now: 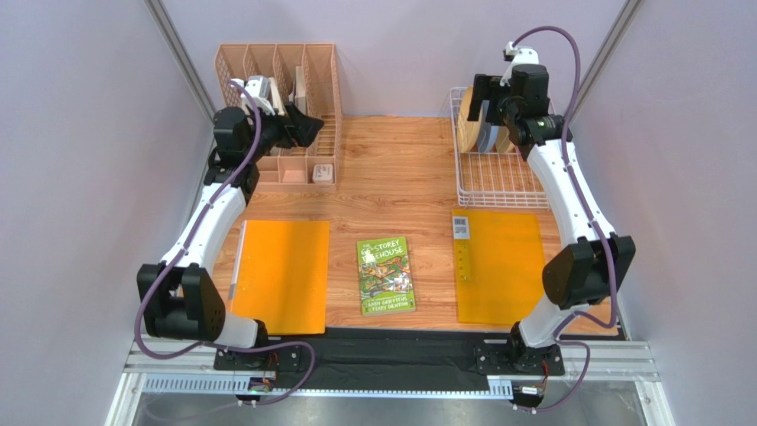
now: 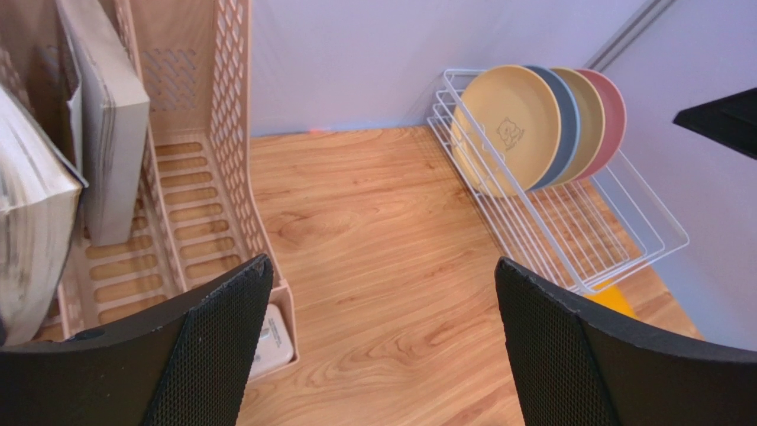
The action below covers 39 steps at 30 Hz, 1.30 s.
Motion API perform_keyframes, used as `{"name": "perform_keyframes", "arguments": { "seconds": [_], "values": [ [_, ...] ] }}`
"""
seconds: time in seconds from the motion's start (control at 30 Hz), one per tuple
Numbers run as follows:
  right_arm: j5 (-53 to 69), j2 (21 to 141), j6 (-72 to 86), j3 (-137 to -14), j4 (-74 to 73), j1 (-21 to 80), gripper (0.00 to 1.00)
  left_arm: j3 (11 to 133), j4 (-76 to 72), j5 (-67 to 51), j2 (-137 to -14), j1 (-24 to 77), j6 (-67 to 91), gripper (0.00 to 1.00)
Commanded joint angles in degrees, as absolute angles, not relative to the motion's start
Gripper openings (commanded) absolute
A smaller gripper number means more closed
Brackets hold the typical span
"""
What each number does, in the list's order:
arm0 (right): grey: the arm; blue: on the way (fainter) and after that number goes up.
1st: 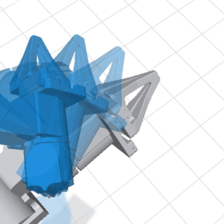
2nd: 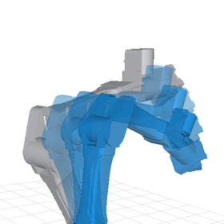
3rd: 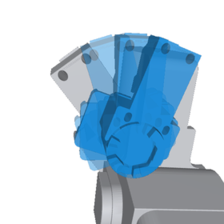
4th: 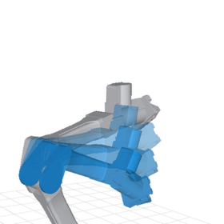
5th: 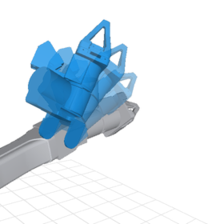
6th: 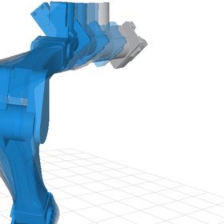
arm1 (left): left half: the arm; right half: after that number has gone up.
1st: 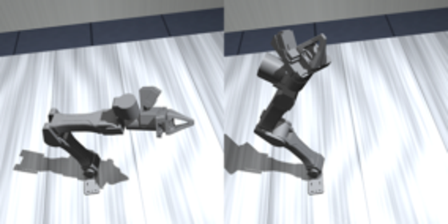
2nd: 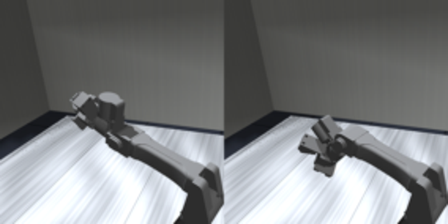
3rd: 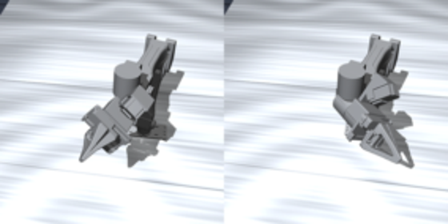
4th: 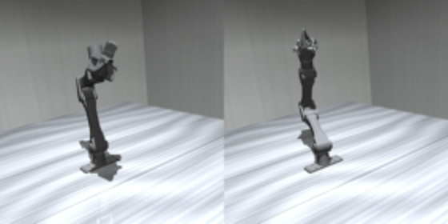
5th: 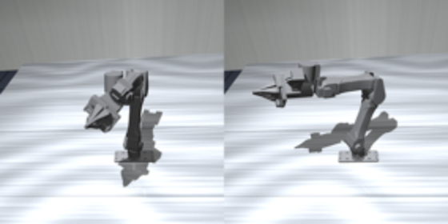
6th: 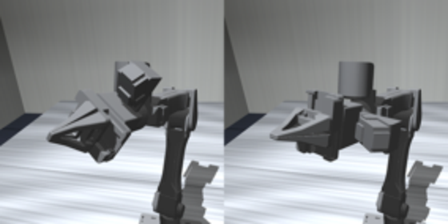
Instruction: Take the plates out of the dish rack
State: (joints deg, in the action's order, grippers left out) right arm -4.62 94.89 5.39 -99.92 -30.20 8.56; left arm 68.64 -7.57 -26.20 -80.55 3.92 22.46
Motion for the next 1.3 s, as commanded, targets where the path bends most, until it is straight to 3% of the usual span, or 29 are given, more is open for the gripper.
{"name": "perform_keyframes", "arguments": {
  "seconds": [0.0,0.13,0.43,0.87,1.27],
  "values": [
    [-9.47,101.5,4.13,-107.48,-29.71,8.79,0.99,73.38,-10.82,-28.84,-84.02,4.74,24.97,1.0],
    [-11.87,105.81,3.52,-113.63,-30.32,8.79,0.91,76.1,-6.34,-17.16,-87.44,9.31,21.01,1.0],
    [-13.53,113.63,1.94,-120.93,-29.79,9.75,0.77,78.13,-5.27,-6.69,-93.78,15.47,21.35,1.0],
    [-25.12,127.87,-5.27,-131.92,-30.15,13.8,0.68,80.68,-6.15,-7.73,-99.49,16.87,23.82,1.0],
    [-32.78,131.31,-7.91,-130.16,-26.45,15.21,0.69,80.16,-7.12,-9.58,-101.34,17.14,24.52,1.0]
  ]
}}
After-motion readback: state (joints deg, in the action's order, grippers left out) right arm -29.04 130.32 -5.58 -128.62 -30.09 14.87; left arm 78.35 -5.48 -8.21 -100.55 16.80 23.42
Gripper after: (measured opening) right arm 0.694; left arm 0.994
